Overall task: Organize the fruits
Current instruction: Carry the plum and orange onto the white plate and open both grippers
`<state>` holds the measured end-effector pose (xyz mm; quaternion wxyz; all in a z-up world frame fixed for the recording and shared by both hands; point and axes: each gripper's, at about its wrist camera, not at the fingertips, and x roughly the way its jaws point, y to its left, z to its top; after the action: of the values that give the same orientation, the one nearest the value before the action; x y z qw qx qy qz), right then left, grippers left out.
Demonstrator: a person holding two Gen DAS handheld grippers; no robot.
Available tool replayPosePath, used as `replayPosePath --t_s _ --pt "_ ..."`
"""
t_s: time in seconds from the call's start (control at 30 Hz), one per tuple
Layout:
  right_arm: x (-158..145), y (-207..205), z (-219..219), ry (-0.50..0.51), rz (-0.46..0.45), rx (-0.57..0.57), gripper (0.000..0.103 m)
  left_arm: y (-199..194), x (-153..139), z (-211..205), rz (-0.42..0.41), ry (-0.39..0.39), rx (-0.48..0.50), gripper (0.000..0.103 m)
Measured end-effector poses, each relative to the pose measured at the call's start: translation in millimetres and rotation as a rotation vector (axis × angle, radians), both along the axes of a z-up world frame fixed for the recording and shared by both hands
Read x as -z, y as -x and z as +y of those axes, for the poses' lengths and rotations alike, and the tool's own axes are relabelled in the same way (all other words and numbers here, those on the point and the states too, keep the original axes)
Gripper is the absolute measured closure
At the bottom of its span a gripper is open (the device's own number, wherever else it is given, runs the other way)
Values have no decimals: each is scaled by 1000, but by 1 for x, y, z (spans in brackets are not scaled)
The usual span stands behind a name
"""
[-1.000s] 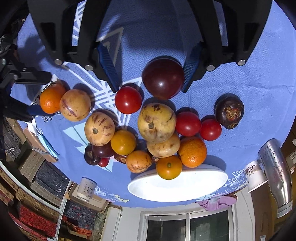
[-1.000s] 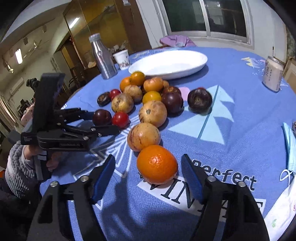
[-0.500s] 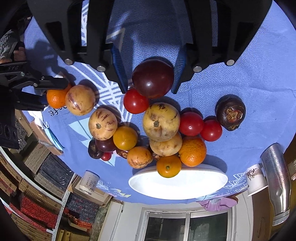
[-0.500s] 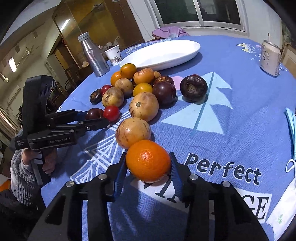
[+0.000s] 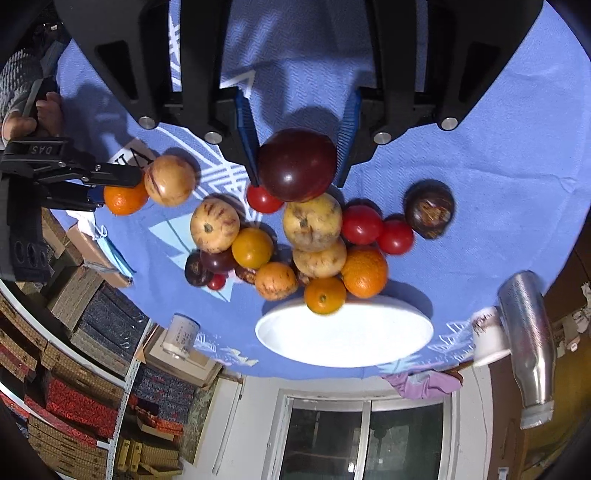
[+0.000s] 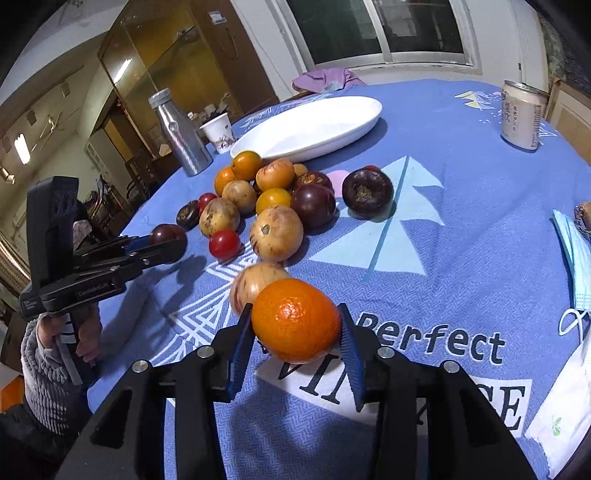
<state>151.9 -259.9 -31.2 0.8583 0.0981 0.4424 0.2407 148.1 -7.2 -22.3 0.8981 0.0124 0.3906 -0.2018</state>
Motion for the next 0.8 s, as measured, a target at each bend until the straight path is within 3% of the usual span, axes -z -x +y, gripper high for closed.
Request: replayPosePath --t_s 0.13,0.2,0.27,0.37,0.57,0.8 --pt "-27 -10 -1 -14 -42 7 59 -21 -34 9 -56 -18 -40 65" --pt "-55 -26 3 0 -107 11 59 -41 -50 11 -72 -11 -62 65" --pt "-79 -52 13 0 -152 16 59 -68 -63 10 -84 -7 -103 65" --pt "-91 -101 32 6 -171 34 59 -112 -69 4 -77 -16 -158 65" --pt "-51 -193 56 48 -88 105 59 -185 -32 6 30 1 -241 65" --pt "-16 -222 68 128 -51 99 58 -208 1 9 99 -14 -218 64"
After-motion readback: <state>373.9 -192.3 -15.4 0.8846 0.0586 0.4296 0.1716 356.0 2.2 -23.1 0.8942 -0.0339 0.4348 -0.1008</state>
